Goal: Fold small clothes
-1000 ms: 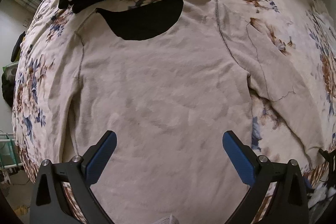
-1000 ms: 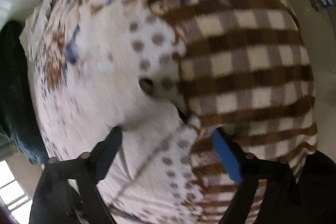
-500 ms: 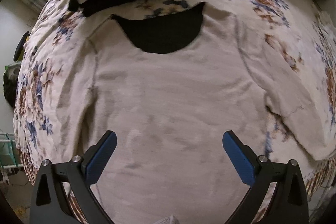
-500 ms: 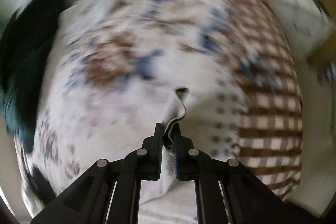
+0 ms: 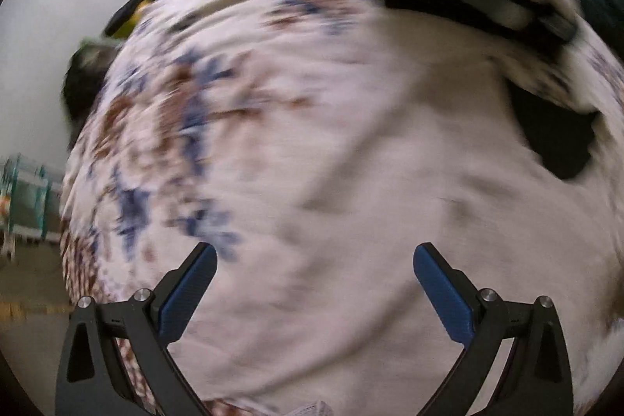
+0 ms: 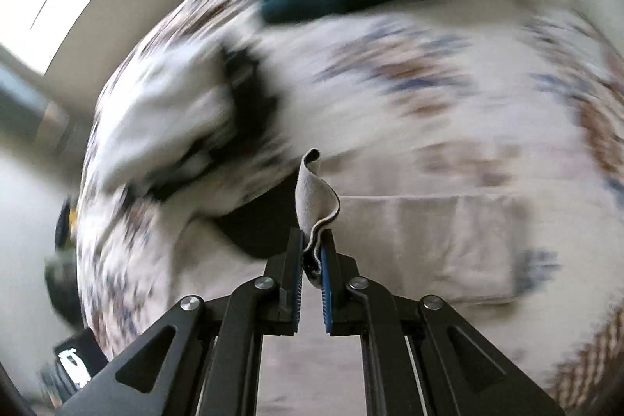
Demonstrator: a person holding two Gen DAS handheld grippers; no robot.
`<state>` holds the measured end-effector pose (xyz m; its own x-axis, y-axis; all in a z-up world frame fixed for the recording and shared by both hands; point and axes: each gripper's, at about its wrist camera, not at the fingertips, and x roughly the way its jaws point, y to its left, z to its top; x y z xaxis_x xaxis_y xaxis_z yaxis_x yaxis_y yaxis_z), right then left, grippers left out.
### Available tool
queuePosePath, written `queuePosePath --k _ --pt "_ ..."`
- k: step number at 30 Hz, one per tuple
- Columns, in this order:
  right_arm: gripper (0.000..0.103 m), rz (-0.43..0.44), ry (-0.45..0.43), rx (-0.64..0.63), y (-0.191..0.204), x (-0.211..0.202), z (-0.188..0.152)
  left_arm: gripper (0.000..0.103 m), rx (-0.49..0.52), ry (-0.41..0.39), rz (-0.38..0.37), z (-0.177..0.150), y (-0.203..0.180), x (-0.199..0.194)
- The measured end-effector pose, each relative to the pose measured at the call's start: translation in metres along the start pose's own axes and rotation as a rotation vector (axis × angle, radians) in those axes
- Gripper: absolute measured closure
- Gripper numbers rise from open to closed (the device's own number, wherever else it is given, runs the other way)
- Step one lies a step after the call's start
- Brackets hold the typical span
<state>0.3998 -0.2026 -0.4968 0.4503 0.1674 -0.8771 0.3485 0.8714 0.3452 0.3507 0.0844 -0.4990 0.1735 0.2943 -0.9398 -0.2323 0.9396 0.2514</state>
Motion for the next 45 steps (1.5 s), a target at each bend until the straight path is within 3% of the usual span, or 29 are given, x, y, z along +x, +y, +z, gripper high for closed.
queuePosePath --k 2,6,12,15,16,18,20,22,24,25,26,27,30,35,37,40,42,43,45 --pt "0.095 0.022 0.075 -0.076 0.052 0.042 -0.018 0.000 -0.063 0.020 0.025 0.000 0.033 0.011" --pt "0.095 -0.016 0.162 -0.254 0.140 0.111 -0.064 0.000 -0.161 0.063 0.063 0.000 0.091 0.035" --pt "0.098 -0.066 0.206 -0.395 0.193 0.166 -0.103 0.000 -0.206 0.087 0.080 -0.005 0.133 0.060" --pt "0.097 -0.061 0.305 -0.417 0.205 0.181 -0.107 0.000 -0.219 0.091 0.072 -0.007 0.142 0.063" --pt "0.095 -0.021 0.351 -0.390 0.205 0.183 -0.109 0.000 -0.225 0.087 0.067 -0.008 0.145 0.061" --pt "0.078 0.076 0.420 -0.316 0.195 0.172 -0.108 0.000 -0.244 0.073 0.043 -0.014 0.152 0.055" --pt "0.039 0.124 0.399 -0.250 0.173 0.144 -0.102 0.000 -0.269 0.064 0.016 -0.022 0.160 0.048" --pt "0.029 0.058 0.346 -0.239 0.143 0.113 -0.097 0.000 -0.312 0.071 -0.017 -0.037 0.168 0.042" --pt "0.029 -0.057 0.302 -0.246 0.113 0.090 -0.093 0.000 -0.369 0.088 -0.052 -0.056 0.180 0.037" --pt "0.022 -0.143 0.289 -0.249 0.097 0.082 -0.092 0.000 -0.405 0.099 -0.067 -0.070 0.186 0.034" --pt "0.010 -0.208 0.277 -0.248 0.083 0.077 -0.091 0.000 -0.433 0.107 -0.075 -0.081 0.190 0.033" --pt "0.005 -0.278 0.255 -0.244 0.067 0.071 -0.091 0.000 -0.464 0.121 -0.083 -0.093 0.195 0.032" --pt "0.003 -0.384 0.233 -0.250 0.031 0.064 -0.087 0.000 -0.595 0.197 -0.102 -0.138 0.206 0.036" --pt "0.003 -0.371 0.274 -0.244 0.008 0.059 -0.083 0.000 -0.789 0.274 -0.138 -0.199 0.215 0.038" --pt "0.003 -0.353 0.285 -0.273 0.011 0.059 -0.083 0.000 -0.892 0.305 -0.187 -0.220 0.217 0.043" --pt "0.003 -0.317 0.304 -0.333 0.019 0.055 -0.094 0.000 -1.134 0.340 -0.342 -0.254 0.223 0.065" --pt "0.003 -0.306 0.322 -0.365 0.027 0.052 -0.104 0.004 -1.284 0.336 -0.485 -0.270 0.226 0.090" --pt "0.003 -0.293 0.340 -0.377 0.028 0.052 -0.110 0.011 -1.339 0.320 -0.505 -0.276 0.229 0.098" --pt "0.003 -0.263 0.384 -0.399 0.029 0.053 -0.122 0.015 -1.444 0.250 -0.513 -0.283 0.241 0.106"
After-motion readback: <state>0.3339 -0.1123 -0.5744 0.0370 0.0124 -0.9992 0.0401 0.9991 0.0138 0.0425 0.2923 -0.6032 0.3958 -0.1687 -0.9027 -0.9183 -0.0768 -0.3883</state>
